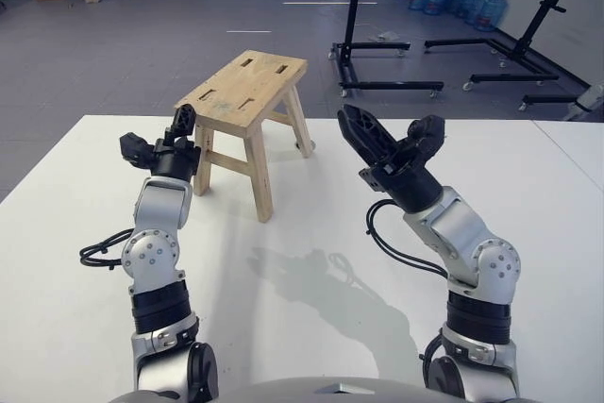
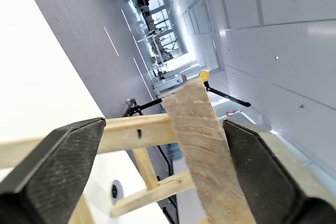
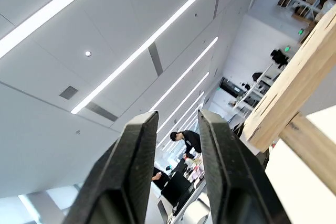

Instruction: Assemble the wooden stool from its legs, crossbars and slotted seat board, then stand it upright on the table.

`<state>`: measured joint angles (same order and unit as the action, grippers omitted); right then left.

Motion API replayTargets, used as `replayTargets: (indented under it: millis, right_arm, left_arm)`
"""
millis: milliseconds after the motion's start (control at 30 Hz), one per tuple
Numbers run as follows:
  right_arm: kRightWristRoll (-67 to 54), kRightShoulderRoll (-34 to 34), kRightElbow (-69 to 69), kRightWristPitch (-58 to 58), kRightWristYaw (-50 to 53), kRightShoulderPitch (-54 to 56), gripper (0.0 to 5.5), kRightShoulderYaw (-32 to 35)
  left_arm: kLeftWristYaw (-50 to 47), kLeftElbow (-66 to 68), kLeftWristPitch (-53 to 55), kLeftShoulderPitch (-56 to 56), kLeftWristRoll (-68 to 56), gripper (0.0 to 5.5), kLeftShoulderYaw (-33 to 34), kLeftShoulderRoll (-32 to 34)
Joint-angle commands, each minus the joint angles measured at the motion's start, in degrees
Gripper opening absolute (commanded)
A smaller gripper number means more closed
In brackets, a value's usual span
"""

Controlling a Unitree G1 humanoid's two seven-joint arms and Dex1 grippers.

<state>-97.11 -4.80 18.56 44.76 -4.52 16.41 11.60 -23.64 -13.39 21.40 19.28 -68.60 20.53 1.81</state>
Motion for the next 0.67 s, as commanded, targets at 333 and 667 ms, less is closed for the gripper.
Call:
replayTargets:
  millis: [333,667]
  right_arm:
    - [17.23,2.34,3.44,-10.39,-7.33,-3.80,2.90,-4.36]
    - [94.19,0.30,-19.35,-58.30,5.61,5.14,2.90,-18.83]
  left_arm:
    - [11.84,-9.50,-3.48,-12.12,28.31,5.40,-6.63,11.05]
    - [20.90,-4.57,-24.28,-6.25,62.43,5.40,-24.52,13.23]
